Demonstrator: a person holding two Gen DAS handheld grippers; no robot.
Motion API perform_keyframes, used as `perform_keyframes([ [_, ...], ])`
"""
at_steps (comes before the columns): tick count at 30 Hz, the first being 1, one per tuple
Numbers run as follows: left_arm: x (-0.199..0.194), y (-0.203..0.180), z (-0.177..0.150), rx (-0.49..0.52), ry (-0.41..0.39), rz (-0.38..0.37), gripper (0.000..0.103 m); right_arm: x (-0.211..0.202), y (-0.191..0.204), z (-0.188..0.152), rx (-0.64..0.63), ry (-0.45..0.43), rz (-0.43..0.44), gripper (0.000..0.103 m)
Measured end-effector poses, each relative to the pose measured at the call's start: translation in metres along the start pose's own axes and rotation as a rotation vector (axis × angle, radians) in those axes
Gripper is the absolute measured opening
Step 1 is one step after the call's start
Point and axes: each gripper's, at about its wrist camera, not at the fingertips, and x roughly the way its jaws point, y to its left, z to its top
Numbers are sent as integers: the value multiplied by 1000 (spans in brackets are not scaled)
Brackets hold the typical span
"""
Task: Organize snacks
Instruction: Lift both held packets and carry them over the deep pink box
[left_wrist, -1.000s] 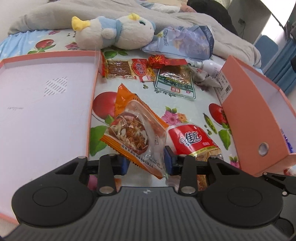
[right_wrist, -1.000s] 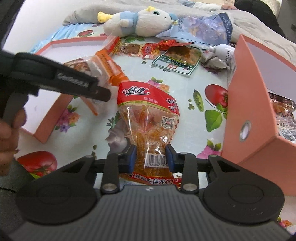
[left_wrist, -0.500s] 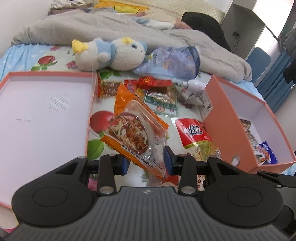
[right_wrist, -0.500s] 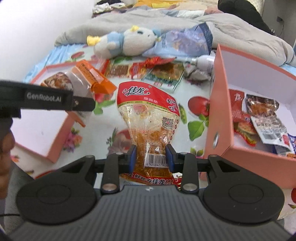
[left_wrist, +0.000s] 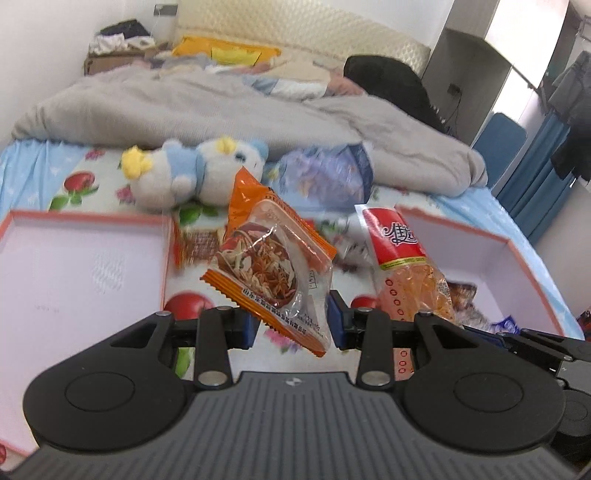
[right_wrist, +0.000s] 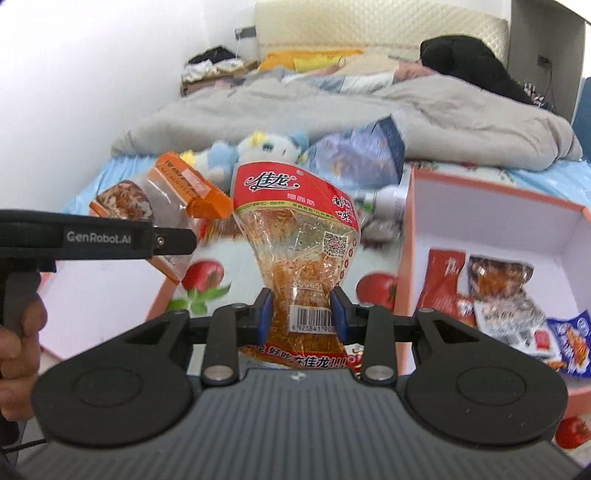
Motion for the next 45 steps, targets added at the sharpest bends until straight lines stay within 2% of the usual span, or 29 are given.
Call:
perform_keyframes([
  [16, -9, -64, 61, 41, -93, -81, 43, -39, -61, 57, -3, -198, -115, 36],
  [25, -5, -116, 76, 94, -113, -135, 43, -57, -96, 67, 2, -252, -182, 36],
  [32, 24, -161, 68, 138, -51, -183, 43, -52, -130, 52, 55, -198, -231, 37],
  [38, 63, -190, 48, 183, 35, -182, 43, -34, -170, 26, 108, -92, -283, 37],
  [45, 96, -211, 24, 201, 128, -184, 43, -18, -208, -9, 194, 26, -299, 37],
])
